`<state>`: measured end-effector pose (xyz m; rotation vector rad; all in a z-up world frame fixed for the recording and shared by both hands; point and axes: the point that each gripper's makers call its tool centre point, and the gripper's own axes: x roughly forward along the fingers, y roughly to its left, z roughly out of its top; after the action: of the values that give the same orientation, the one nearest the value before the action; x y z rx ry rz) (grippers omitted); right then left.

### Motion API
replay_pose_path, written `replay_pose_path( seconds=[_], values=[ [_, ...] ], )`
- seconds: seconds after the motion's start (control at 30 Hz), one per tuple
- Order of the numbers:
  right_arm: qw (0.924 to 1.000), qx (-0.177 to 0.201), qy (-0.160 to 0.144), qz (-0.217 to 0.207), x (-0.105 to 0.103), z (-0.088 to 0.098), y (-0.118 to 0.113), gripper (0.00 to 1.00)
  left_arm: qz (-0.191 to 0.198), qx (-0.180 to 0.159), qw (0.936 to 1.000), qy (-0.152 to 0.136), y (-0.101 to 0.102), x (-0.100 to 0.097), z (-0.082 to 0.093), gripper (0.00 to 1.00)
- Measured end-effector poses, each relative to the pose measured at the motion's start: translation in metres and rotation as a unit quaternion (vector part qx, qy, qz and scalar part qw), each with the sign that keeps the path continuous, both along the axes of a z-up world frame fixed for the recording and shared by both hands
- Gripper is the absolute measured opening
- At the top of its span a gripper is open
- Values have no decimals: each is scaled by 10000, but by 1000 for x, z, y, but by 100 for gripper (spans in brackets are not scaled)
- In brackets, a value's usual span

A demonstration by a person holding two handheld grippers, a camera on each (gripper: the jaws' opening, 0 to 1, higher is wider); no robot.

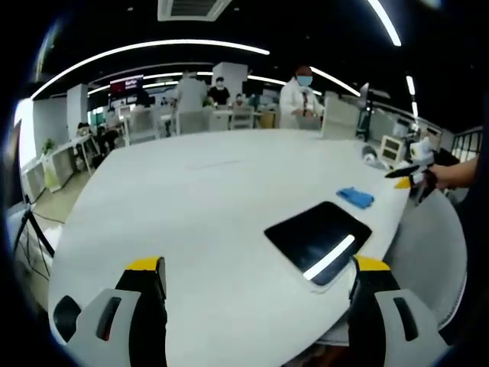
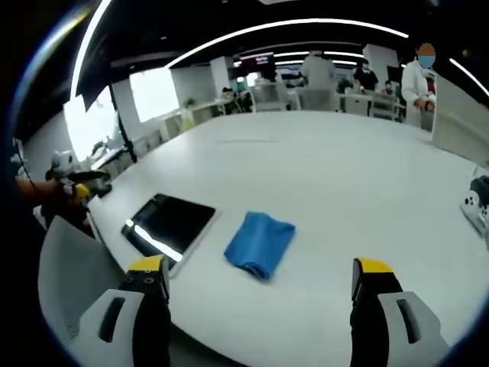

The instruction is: Wipe the mirror surface with the cleaning cloth until all visible marks leave the cleaned area.

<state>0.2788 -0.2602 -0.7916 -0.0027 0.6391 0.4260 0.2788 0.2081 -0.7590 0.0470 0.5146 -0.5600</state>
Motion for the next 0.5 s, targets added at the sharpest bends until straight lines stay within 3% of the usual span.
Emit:
replay_pose_path(
  seconds=[0.5],
  values=[
    [9999, -111, -3, 86, -1, 0, 2, 99, -70, 23, 10000, -17, 0, 2, 2, 100]
  ],
)
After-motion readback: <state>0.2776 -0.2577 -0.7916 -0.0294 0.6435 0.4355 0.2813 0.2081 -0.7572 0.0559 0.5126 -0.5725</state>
